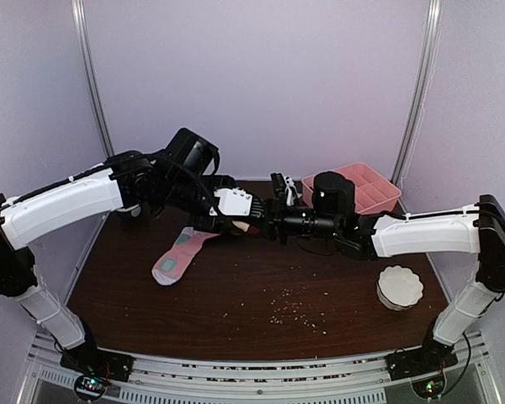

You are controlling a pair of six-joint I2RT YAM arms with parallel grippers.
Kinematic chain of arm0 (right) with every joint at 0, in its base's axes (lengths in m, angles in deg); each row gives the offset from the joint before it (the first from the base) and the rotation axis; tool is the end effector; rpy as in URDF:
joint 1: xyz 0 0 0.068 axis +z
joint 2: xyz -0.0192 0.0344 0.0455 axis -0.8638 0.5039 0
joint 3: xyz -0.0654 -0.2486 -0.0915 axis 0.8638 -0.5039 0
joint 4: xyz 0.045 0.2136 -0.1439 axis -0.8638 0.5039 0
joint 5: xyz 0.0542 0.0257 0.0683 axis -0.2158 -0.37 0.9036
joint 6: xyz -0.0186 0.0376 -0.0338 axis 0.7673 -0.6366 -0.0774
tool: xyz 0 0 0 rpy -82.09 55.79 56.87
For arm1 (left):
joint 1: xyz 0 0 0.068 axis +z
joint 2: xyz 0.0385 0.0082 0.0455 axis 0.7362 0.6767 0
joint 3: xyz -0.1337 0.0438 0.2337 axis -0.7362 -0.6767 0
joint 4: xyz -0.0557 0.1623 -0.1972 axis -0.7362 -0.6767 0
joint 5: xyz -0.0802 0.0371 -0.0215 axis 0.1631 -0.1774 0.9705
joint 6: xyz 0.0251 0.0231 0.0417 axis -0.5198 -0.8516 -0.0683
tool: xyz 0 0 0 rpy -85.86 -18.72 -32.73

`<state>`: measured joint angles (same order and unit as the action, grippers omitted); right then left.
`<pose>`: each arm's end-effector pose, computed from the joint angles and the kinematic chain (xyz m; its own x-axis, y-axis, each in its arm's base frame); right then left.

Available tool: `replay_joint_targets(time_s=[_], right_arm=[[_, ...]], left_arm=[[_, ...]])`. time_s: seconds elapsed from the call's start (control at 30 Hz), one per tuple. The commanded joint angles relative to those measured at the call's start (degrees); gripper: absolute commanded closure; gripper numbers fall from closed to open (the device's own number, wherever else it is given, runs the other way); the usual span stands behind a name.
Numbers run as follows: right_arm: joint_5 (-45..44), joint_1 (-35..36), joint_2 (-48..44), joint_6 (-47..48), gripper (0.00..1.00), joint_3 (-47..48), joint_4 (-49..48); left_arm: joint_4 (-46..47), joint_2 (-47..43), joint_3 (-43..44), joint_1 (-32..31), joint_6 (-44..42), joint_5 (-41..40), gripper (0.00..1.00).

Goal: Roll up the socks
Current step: Pass from the right arm to the left

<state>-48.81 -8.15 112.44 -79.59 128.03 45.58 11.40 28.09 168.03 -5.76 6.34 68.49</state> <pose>0.2171 0.3032 0.2861 -0.9507 0.1054 -0.2916 -0.2811 0.1041 0.9540 0.2121 -0.2780 0.3532 0.3411 0.8451 -0.4116 0.7898 -0.0202 0.6130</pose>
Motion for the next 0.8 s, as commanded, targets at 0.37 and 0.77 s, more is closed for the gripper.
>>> replay_joint_targets(time_s=[0.37, 0.77], right_arm=[[-1.71, 0.59, 4.85, -17.96, 1.0, -2.61, -13.75], [-5.1, -0.8, 0.64, -8.88, 0.51, -3.13, -6.91]], left_arm=[[19.14, -3.95, -8.85, -2.82, -9.05, -19.23, 0.83], [-7.88, 1.26, 6.46, 2.06, 10.14, 6.61, 1.0]])
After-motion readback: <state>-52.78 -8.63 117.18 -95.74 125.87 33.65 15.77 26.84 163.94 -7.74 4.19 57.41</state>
